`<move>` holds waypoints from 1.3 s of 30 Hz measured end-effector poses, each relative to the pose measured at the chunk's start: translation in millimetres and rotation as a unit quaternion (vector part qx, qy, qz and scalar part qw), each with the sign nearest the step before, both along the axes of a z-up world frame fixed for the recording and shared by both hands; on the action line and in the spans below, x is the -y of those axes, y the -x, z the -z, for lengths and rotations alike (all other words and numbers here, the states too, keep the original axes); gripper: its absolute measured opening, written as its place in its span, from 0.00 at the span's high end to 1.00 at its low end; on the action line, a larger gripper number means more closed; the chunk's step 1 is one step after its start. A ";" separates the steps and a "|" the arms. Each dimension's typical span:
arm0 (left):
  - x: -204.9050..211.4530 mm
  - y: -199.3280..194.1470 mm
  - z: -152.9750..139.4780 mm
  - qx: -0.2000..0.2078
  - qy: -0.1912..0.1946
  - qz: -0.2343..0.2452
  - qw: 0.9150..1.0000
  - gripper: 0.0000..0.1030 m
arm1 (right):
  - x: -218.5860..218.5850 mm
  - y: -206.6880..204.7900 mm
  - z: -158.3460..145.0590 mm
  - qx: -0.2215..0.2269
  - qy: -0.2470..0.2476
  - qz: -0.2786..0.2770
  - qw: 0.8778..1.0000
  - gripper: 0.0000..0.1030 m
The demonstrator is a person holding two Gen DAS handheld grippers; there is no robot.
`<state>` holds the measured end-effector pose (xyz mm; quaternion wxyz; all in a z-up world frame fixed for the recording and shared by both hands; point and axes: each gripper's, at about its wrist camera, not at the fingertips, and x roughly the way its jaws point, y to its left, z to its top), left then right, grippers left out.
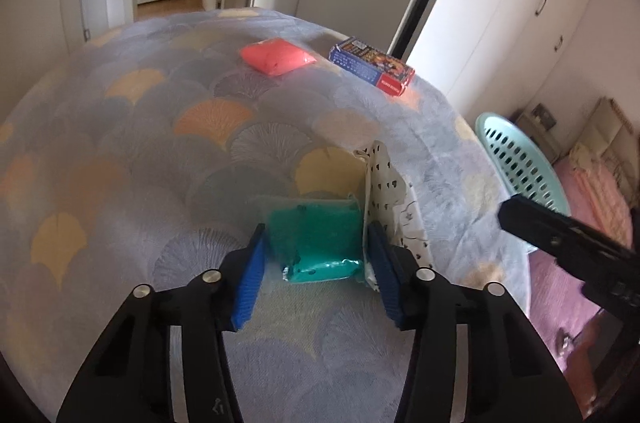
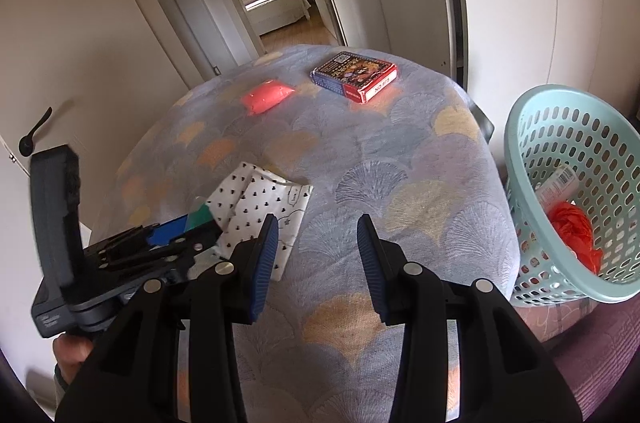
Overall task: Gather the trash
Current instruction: 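Grasp the teal packet with left tool while right tool grasps white napkin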
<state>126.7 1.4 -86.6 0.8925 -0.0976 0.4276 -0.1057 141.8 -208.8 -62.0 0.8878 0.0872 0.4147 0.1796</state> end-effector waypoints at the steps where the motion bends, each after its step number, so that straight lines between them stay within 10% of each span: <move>1: -4.6 3.4 -1.7 0.004 0.011 -0.001 1.000 0.58 | -1.7 -1.2 1.5 -0.002 0.001 -0.001 1.000 0.63; 19: -67.0 26.8 2.4 -0.006 0.082 -0.030 0.996 0.49 | -51.6 -6.6 24.1 -0.032 0.017 -0.042 0.998 0.63; 33: -38.9 15.8 2.5 0.000 0.046 -0.013 0.999 0.57 | -42.6 -2.0 22.0 -0.030 0.015 -0.041 0.999 0.63; 39: -74.7 31.4 1.5 0.004 0.071 -0.059 0.996 0.58 | -70.4 16.1 20.3 -0.009 0.017 -0.082 0.996 0.49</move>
